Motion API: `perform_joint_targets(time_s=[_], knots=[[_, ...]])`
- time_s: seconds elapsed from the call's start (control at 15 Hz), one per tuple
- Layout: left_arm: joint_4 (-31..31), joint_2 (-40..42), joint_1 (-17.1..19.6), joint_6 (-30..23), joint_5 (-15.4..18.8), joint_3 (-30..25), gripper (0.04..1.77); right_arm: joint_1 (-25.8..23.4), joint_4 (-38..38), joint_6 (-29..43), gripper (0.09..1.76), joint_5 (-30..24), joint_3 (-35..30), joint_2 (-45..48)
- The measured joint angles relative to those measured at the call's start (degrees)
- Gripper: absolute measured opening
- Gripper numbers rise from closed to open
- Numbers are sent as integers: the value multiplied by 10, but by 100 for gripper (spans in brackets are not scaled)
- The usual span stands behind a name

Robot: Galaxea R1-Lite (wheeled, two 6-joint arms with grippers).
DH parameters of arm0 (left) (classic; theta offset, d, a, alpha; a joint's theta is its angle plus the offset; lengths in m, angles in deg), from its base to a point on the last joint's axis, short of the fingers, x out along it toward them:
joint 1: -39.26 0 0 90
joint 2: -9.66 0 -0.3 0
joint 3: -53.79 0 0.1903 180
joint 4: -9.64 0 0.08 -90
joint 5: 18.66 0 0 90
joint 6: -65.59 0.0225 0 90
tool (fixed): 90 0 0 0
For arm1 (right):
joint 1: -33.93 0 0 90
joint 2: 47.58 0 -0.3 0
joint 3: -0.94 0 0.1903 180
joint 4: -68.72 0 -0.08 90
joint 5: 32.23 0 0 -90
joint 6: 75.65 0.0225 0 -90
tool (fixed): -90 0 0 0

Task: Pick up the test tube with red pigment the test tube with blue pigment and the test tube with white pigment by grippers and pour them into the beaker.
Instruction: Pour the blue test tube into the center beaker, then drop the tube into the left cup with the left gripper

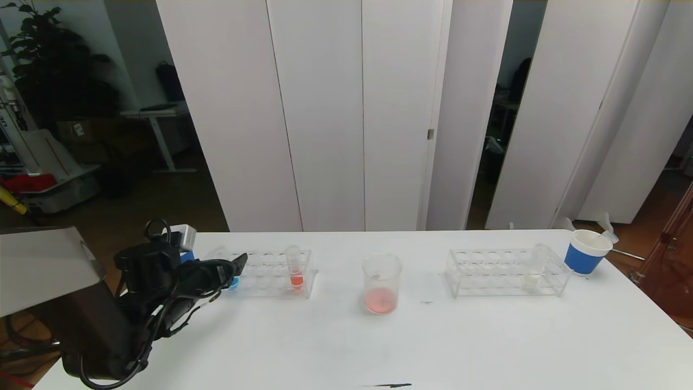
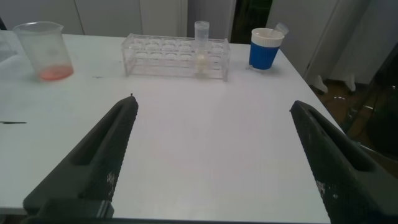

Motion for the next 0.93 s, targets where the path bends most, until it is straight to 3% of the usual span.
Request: perform_joint_targets(time_s=[0.27, 0.33, 0.4, 0.47, 0.53, 0.6, 0.67, 0.93], knots=[[2, -16, 1, -6, -11, 20, 172, 0, 0, 0, 175, 0, 0, 0], [4, -19, 1, -6, -11, 24, 153, 0, 0, 0, 175, 0, 0, 0], [6, -22, 1, -6, -11, 28, 122, 0, 0, 0, 175, 0, 0, 0], [6, -24, 1, -6, -9, 32, 77, 0, 0, 0, 175, 0, 0, 0], [7, -26, 0, -5, -8, 34, 47, 0, 0, 0, 175, 0, 0, 0], [7, -27, 1, -4, -7, 36, 42, 0, 0, 0, 175, 1, 0, 0], [7, -28, 0, -4, -6, 37, 68, 0, 0, 0, 175, 0, 0, 0], [9, -30, -1, -3, -7, 41, 58, 0, 0, 0, 175, 0, 0, 0]])
